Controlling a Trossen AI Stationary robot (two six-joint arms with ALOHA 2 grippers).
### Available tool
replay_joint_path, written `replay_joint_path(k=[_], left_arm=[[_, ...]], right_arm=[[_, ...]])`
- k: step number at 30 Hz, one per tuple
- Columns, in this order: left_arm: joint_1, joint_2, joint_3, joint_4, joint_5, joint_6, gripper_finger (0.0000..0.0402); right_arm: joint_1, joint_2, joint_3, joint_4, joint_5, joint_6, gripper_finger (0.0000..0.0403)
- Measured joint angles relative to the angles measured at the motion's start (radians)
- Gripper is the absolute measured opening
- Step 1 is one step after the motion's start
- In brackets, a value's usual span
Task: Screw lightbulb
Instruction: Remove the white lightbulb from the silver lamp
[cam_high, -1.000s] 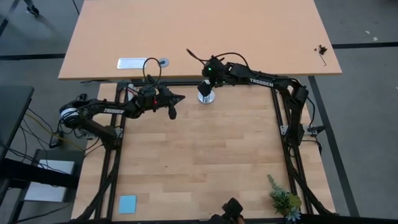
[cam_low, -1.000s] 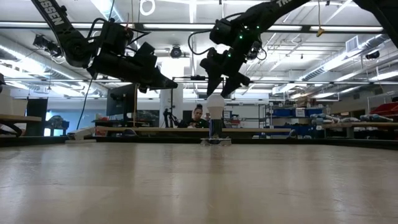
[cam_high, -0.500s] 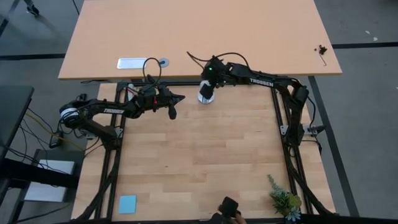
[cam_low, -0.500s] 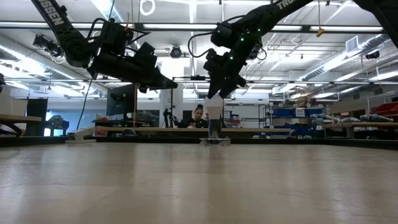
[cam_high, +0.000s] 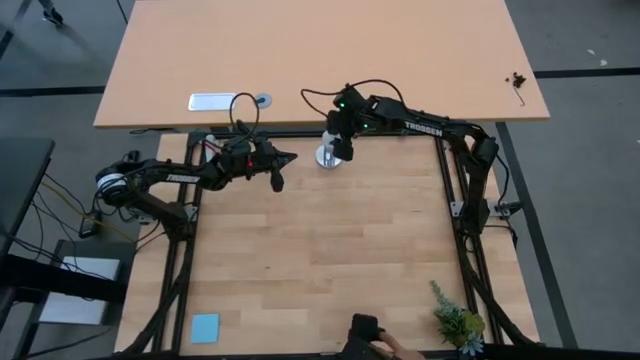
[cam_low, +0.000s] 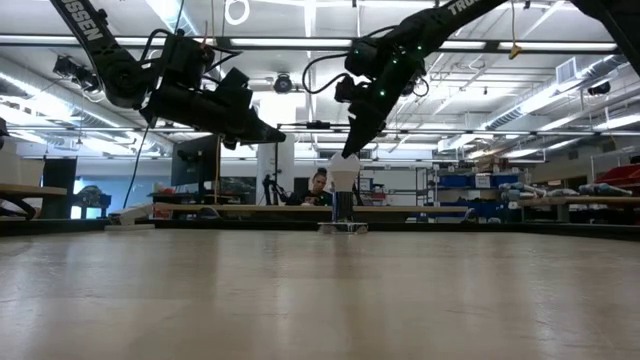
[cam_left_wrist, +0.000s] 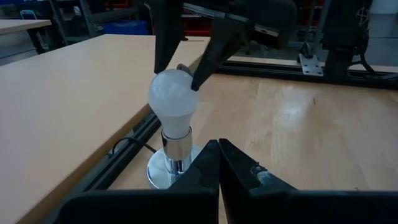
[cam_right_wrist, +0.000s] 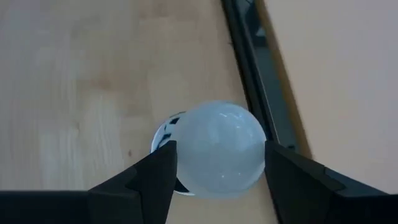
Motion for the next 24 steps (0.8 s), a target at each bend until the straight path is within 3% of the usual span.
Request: replay_joint_path(k=[5,9,19,24], left_arm=[[0.000,0.000,0.000,0.000,0.000,0.000,0.0005],[0.000,0.000,0.000,-0.001,0.000,0.001,0.0005],[0.000,0.000,0.000,-0.001,0.000,0.000,0.0005],[0.000,0.000,0.000,0.000,0.000,0.000,0.0005]], right_arm=[[0.031,0.001,0.036,-0.003,0.145,0.254,0.0254],[0.052,0.001,0.049,-0.003,0.167,0.368,0.0263],[0.049,0.009,0.010,0.065,0.163,0.478,0.0311],[0.036,0.009,0.008,0.067,0.156,0.470,0.0312]])
